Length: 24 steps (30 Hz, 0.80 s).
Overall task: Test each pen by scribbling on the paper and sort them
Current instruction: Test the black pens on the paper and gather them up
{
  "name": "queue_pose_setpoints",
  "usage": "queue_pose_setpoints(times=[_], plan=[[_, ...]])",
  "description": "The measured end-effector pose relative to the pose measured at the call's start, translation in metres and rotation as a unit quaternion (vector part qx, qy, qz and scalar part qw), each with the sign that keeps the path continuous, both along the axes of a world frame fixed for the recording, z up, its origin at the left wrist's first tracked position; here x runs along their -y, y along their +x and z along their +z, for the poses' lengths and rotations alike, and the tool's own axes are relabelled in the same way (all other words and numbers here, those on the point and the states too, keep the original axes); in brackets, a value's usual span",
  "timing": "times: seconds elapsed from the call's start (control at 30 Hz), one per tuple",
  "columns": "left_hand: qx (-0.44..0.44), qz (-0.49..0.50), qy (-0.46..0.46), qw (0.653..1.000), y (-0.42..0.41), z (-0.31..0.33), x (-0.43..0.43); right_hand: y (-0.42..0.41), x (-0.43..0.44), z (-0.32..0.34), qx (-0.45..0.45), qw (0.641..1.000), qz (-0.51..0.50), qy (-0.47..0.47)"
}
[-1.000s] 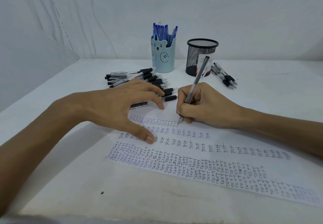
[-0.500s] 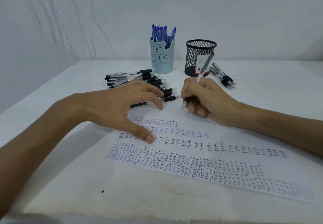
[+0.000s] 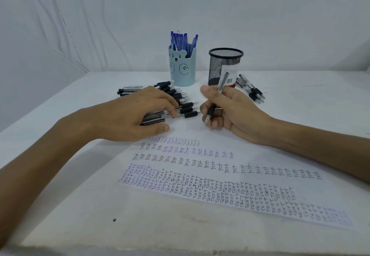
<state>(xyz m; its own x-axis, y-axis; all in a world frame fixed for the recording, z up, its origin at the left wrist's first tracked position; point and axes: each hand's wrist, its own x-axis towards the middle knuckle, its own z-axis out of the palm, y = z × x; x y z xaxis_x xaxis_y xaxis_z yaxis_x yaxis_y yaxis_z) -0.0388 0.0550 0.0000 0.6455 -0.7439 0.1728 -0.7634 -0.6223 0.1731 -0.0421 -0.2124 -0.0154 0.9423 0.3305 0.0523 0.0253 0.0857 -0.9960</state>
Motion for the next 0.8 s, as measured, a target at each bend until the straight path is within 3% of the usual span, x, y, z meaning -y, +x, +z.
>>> queue_pose_setpoints(times=[0.1,0.43,0.6,0.7,0.8], plan=[[0.014,0.003,0.007,1.000,0.002,-0.001,-0.001,0.001,-0.001,0.004,-0.050,0.998,-0.013,0.028],[0.066,0.031,-0.001,0.997,0.005,-0.006,0.000,0.006,0.005,-0.001,-0.014,0.999,0.025,0.019],[0.086,0.058,-0.006,0.995,0.005,-0.008,0.003,0.015,0.012,0.020,-0.068,0.985,0.054,-0.152],[0.092,0.060,-0.008,0.994,0.005,-0.009,0.002,0.027,0.033,0.046,-0.031,0.935,0.120,-0.333],[0.090,0.056,-0.012,0.994,0.006,-0.010,0.002,0.039,0.057,0.066,-0.003,0.886,0.106,-0.451]])
